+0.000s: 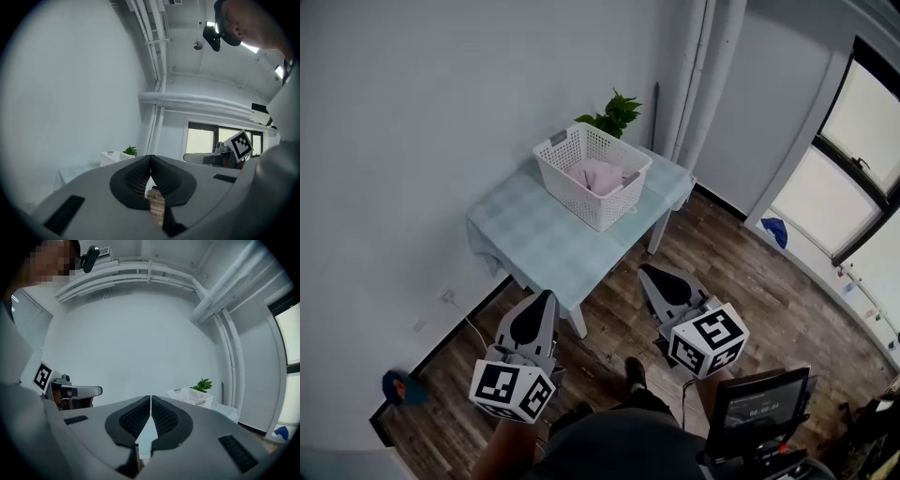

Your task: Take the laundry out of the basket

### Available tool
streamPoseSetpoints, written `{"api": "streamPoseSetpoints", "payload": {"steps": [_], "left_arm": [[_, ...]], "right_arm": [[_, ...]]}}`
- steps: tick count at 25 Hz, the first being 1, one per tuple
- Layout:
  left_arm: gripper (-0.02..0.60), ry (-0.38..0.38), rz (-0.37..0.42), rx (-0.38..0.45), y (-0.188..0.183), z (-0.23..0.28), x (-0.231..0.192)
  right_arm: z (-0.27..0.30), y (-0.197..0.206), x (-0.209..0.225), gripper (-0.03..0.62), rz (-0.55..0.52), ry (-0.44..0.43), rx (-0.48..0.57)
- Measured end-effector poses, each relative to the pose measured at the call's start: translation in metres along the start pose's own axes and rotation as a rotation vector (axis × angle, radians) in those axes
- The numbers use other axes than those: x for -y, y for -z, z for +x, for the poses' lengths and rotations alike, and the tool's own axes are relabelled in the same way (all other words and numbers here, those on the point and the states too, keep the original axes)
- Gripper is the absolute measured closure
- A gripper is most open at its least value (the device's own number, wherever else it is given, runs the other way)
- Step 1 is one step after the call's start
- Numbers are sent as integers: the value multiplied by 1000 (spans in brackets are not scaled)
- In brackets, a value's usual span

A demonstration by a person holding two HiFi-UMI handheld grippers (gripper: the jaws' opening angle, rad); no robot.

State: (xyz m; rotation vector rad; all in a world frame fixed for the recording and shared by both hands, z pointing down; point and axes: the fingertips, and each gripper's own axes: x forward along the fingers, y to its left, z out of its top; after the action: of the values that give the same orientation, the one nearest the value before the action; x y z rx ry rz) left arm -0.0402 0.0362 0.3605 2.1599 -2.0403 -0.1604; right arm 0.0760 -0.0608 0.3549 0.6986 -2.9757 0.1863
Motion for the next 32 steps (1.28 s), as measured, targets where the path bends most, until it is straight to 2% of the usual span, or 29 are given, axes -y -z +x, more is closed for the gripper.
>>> {"api": "streamPoseSetpoints", "payload": {"steps": [4, 7, 11, 17, 20, 24, 32], "left_arm": [[572, -70, 41, -12, -6, 38, -1], [574, -84, 106, -11, -14, 71, 5], [572, -100, 55, 10, -19, 105, 3], [572, -176, 76, -16, -21, 139, -1], [574, -206, 79, -26, -21, 149, -13], [572, -264, 61, 23, -37, 155, -48], [574, -215, 61, 52, -56, 169, -94]], "right_arm": [[24, -12, 33, 574, -20, -64, 5], [39, -28, 61, 574, -51, -112, 28], [53, -36, 95, 574, -57, -171, 25], [81, -36, 133, 574, -44, -231, 1], [96, -36, 138, 574, -42, -262, 1], [125, -43, 138, 574, -61, -280, 7], [185, -55, 127, 572, -100, -269, -30]]}}
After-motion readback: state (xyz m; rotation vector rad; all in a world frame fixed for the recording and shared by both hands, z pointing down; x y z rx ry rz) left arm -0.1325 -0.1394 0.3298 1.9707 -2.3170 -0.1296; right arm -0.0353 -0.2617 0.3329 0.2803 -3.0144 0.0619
